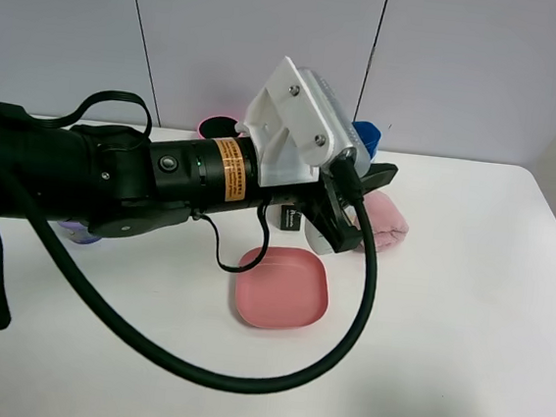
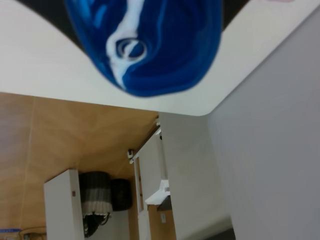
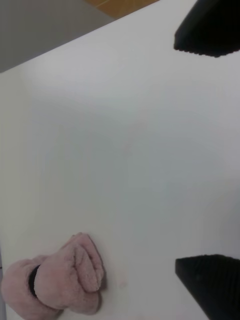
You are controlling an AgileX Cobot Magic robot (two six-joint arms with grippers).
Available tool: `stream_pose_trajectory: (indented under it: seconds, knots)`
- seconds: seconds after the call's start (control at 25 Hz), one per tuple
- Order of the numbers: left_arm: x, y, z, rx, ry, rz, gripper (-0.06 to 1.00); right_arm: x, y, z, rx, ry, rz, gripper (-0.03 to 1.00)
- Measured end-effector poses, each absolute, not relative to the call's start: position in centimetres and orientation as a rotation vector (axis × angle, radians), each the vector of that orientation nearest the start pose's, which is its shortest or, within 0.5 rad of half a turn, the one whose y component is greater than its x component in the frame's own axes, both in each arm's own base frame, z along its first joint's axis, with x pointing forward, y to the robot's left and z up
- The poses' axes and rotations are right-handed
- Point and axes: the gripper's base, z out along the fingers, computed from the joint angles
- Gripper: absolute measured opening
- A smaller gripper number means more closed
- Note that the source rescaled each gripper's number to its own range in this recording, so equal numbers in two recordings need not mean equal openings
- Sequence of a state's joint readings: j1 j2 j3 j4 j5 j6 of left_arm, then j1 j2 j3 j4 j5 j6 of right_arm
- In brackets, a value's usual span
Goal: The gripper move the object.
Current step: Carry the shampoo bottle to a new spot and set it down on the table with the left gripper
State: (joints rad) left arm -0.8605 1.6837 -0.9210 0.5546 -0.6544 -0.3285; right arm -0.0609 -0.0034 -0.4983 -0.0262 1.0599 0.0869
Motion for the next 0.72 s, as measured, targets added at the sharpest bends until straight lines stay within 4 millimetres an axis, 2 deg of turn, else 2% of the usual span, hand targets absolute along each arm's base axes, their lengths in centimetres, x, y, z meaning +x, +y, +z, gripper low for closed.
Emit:
stream_pose_trajectory:
  seconds: [0.4, 0.72]
  knots:
    - [22.9, -32.3, 23.9, 1.055, 1.404, -0.957, 0.01, -0.5, -0.2, 27.7, 0.152, 2.036, -0.015, 1.0]
    - [23.9, -34.4, 24.2, 1.082, 1.306, -1.011, 0.01, -0.5, -0.2, 27.7, 0.152, 2.036, -0.015, 1.0]
